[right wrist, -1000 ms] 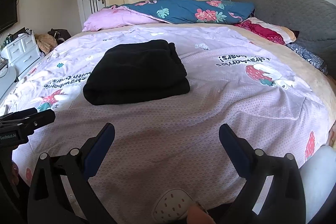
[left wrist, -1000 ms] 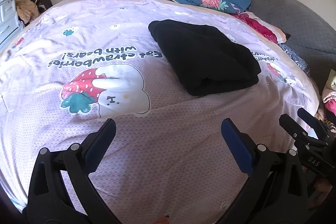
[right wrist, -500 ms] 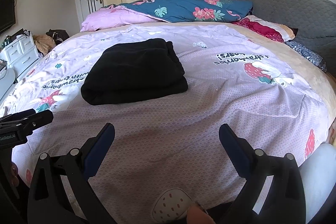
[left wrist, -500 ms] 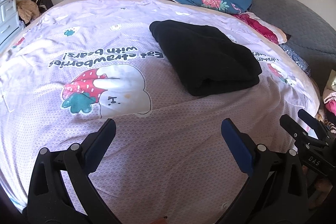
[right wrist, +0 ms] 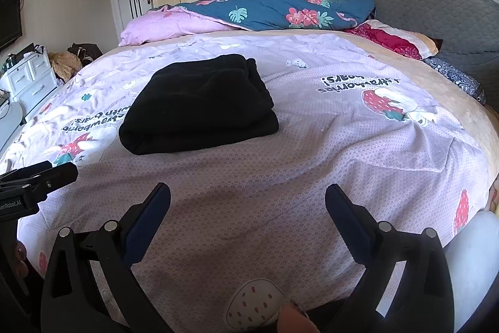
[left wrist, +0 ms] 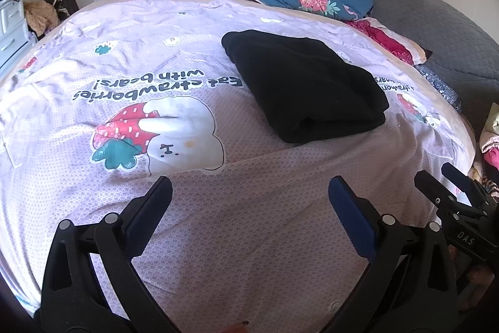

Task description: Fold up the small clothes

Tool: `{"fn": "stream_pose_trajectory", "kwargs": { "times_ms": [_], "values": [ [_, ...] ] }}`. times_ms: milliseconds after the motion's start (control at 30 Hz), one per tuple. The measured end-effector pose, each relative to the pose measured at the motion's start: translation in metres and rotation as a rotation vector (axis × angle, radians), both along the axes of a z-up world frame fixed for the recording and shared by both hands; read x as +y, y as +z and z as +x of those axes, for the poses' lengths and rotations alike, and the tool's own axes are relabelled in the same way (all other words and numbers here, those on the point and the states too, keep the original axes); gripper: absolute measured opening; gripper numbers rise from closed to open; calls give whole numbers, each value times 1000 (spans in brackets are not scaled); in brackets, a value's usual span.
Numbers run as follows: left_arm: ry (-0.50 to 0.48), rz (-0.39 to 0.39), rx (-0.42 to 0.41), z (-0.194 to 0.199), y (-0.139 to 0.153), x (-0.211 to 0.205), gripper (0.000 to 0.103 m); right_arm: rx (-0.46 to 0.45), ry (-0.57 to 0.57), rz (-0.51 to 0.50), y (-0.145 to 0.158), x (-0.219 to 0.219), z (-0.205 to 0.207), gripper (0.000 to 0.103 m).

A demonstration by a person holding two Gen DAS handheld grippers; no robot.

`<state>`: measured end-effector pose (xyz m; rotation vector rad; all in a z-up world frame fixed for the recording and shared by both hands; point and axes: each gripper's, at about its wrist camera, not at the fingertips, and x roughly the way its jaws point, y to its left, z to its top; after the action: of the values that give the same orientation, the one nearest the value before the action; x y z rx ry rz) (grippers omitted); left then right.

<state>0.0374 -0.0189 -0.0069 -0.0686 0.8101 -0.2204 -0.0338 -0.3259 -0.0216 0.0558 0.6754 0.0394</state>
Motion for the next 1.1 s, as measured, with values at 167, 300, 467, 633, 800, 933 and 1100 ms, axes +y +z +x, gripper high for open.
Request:
{"fn": "stream_pose_trajectory", "kwargs": {
  "times_ms": [167,300,467,633,800,933,1100],
  "values": [
    [6,2,3,0,0,1,94,2,-3,-1,-1,0,0,99],
    [6,1,6,1,0,2,94,7,-3,-2,-2,1,0,99],
    [6,2,6,0,0,2,94,7,-3,-2,-2,1,0,99],
    [5,3,5,0,0,2,94,7,-4,-2,-2,1,1,99],
    [3,8,2,0,1,2,94,7,-3,-2,-2,1,1,99],
    [3,11,-2,-1,2,2,94,7,-6,-1,-2,0,0,99],
    [3,21,-13,-1,4,3,94,9,-15,1,-4,-3,0,99]
  ]
}}
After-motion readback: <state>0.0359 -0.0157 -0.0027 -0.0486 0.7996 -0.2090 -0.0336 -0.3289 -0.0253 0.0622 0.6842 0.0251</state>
